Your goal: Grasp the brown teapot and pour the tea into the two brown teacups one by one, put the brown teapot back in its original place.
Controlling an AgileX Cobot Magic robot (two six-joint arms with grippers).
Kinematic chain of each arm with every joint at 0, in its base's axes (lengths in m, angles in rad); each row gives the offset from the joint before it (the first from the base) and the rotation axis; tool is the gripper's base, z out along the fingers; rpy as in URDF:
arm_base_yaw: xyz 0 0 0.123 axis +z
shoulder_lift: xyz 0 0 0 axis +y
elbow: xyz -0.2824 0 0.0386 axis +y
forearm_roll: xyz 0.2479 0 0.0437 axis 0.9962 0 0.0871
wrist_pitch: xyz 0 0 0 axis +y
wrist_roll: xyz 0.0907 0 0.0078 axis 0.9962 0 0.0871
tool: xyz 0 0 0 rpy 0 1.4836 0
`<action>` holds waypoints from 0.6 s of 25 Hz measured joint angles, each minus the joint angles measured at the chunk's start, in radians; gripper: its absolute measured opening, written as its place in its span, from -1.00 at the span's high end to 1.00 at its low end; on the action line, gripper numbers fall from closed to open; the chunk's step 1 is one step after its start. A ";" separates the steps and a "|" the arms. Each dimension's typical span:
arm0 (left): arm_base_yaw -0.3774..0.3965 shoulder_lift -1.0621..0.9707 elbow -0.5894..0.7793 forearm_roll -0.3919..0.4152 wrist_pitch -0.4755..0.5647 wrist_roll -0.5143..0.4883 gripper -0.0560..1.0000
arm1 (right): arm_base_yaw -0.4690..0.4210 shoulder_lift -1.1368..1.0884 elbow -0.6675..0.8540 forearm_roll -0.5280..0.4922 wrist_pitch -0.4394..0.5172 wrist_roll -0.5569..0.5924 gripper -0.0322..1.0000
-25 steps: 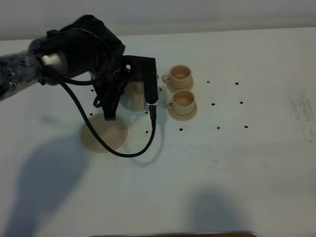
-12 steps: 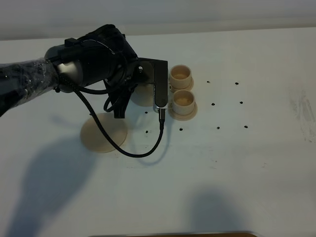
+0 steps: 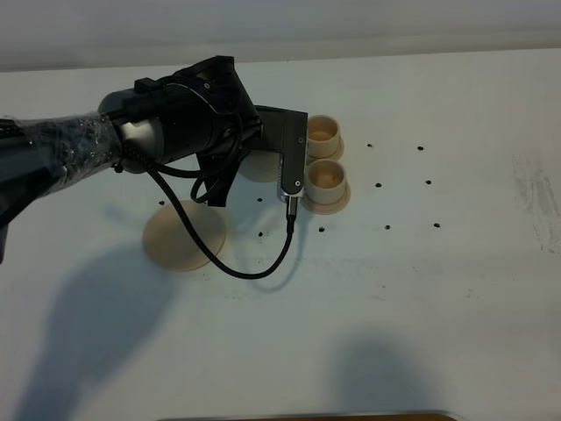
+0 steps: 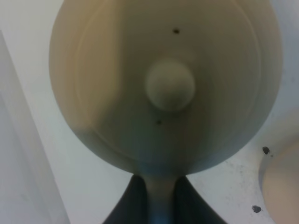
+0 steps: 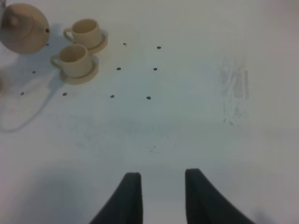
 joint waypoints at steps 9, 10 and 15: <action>-0.029 0.043 -0.004 0.094 -0.001 -0.049 0.58 | 0.000 0.000 0.000 0.001 0.000 0.000 0.51; -0.031 0.049 -0.006 0.115 -0.001 -0.062 0.58 | 0.000 0.000 0.000 0.002 0.000 0.000 0.51; -0.048 0.059 -0.008 0.189 -0.003 -0.114 0.58 | 0.000 0.000 0.000 0.006 0.000 0.000 0.51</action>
